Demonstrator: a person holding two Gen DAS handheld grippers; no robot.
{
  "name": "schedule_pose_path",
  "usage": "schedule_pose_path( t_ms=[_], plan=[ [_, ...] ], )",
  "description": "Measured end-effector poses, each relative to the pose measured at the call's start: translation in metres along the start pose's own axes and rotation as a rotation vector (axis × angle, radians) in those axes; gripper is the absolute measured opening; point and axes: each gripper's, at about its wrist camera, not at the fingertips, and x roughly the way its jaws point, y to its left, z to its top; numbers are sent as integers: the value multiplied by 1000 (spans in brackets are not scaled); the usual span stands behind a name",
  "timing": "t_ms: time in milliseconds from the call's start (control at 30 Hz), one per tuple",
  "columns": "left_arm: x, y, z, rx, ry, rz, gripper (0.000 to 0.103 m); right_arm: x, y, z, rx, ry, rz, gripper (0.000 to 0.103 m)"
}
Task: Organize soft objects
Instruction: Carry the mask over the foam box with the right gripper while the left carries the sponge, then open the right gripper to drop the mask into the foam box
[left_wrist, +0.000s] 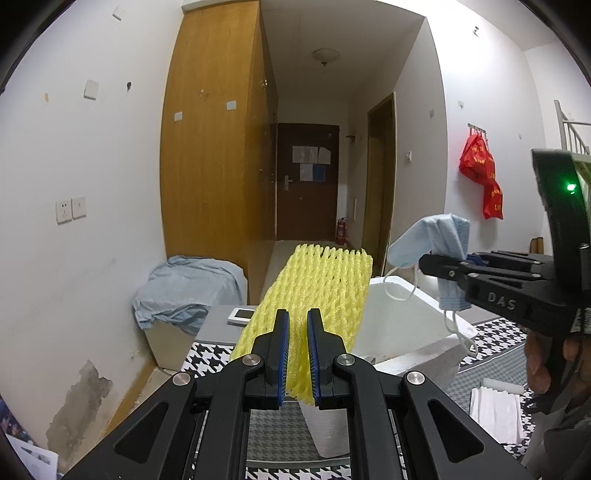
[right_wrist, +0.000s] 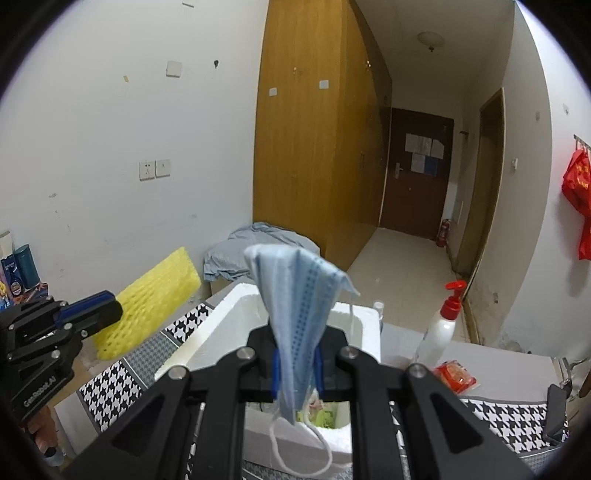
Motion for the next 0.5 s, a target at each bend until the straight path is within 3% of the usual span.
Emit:
schedule_pose_path(
  t_ms=[233, 300, 367, 500],
  plan=[
    [1, 4, -1, -10, 2, 4, 11, 22, -2, 0, 22, 51, 9, 18],
    [1, 5, -1, -13, 4, 5, 11, 27, -1, 0, 19, 64, 6, 28],
    [2, 6, -1, -13, 5, 10, 11, 31, -1, -1, 24, 78, 2, 53],
    [2, 7, -2, -20, 7, 16, 11, 33, -3, 0, 49, 64, -15, 78]
  ],
)
